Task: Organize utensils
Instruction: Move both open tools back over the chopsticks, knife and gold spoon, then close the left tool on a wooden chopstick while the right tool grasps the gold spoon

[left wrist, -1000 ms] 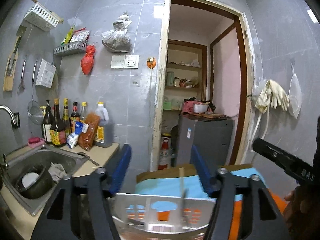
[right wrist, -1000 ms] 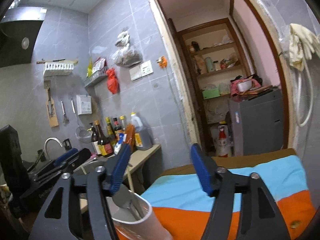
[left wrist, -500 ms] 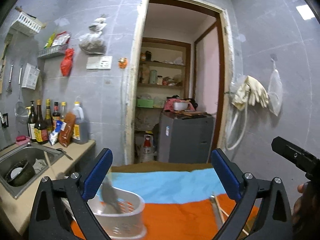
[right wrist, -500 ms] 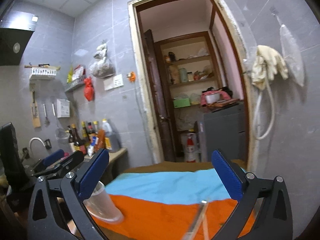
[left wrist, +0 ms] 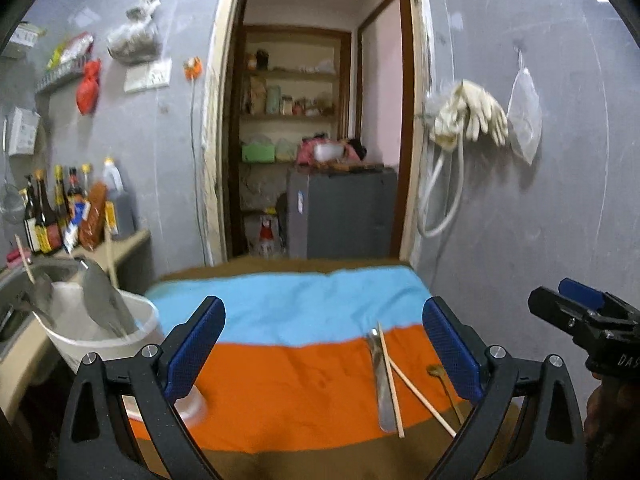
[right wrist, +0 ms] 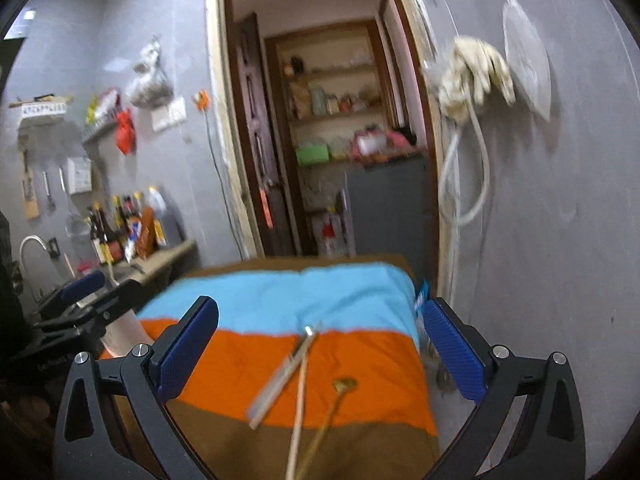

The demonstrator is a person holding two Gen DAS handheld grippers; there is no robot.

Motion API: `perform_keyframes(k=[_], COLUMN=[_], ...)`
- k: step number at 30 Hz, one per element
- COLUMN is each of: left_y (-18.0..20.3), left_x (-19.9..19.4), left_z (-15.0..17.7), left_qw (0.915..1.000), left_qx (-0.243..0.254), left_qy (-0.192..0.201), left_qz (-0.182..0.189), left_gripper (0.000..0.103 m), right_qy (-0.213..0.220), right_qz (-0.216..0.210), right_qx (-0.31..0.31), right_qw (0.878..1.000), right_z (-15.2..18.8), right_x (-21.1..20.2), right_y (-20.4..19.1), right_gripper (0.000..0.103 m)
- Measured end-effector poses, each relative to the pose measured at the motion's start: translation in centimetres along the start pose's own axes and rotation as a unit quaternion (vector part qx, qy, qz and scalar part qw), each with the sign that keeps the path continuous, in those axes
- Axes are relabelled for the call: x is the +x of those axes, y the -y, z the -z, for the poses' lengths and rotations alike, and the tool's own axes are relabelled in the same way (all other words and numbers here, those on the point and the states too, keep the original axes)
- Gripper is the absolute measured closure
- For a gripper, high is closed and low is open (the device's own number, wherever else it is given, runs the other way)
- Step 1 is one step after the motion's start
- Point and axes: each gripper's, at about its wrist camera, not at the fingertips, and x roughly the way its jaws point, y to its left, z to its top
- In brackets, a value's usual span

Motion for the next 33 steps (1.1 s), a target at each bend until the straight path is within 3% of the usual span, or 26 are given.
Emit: perform_keyframes(k=[6, 12, 19, 26, 33], left_y=[1.1, 1.5, 1.9, 2.9, 3.6], left_x=[4.0, 7.5, 10.6, 13.2, 15.9], left_z=[2.1, 3.6, 4.8, 5.7, 6.7], left_qw=[0.9986, 0.9942, 0.9836, 0.9682, 0.9532], left_qx=[0.015, 0.017, 0.027, 0.030, 0.032], left_qy=[-0.050, -0.103, -0.163, -0.223, -0.280], left_qz=[0.006, 0.027, 0.073, 0.110, 0.109], left_gripper=[0.006, 0.008, 0.046, 0.060, 0.070], right_qy=[-0.069, -0.128, -0.184, -0.220, -0.233], right_qz=[0.008, -0.004, -0.033, -0.063, -0.075], right_qx=[0.014, 0.035, 0.060, 0.071, 0.077], right_qw=[0.997, 0.991, 0.981, 0.971, 0.967], right_z=[2.5, 4.3, 6.0, 6.6, 6.8], right_x=[3.0, 5.5, 7.3, 8.8, 9.5], right_y=[1.9, 3.1, 4.4, 4.3, 4.2], right_gripper=[0.005, 0.033, 0.063, 0.074, 0.077])
